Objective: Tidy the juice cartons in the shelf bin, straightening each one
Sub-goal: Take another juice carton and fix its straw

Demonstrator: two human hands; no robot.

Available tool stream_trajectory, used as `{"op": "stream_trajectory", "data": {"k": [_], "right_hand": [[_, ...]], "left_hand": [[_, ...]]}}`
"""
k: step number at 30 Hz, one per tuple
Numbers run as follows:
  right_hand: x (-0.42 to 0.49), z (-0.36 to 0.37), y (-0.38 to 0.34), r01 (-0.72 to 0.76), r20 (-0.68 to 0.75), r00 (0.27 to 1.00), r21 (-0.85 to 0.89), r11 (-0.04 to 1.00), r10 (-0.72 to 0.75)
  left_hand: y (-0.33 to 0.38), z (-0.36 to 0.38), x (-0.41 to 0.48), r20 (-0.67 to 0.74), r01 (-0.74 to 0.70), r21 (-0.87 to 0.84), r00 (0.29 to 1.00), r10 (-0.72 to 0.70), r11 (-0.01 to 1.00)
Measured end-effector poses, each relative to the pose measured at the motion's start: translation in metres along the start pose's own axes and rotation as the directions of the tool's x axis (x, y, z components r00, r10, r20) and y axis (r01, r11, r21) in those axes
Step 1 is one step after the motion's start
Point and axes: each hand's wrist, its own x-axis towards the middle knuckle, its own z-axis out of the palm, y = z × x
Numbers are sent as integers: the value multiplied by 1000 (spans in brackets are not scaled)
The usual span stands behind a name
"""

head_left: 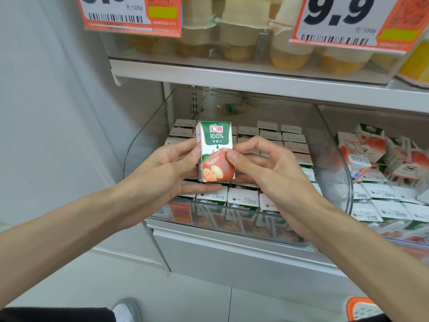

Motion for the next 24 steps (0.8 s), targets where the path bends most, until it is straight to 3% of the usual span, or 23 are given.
{"op": "stream_trajectory", "data": {"k": [6,12,19,24], "right_hand": [[0,-1,0,29,15,999,-25,999,-29],[-2,5,3,68,44,997,-216,974,-60],[0,-5,-2,-28,27,999,-1,1000,28],[-2,-6,-2,47,91,995,-16,999,-46]], "left_hand": [[1,-1,-1,8,9,-40,1000,-8,999],[-2,2,0,-20,24,-77,999,-25,997],[3,1,2,-64,30,-81,997,-35,996],[2,0,-2,-61,17,-10,998,-17,1000]]}}
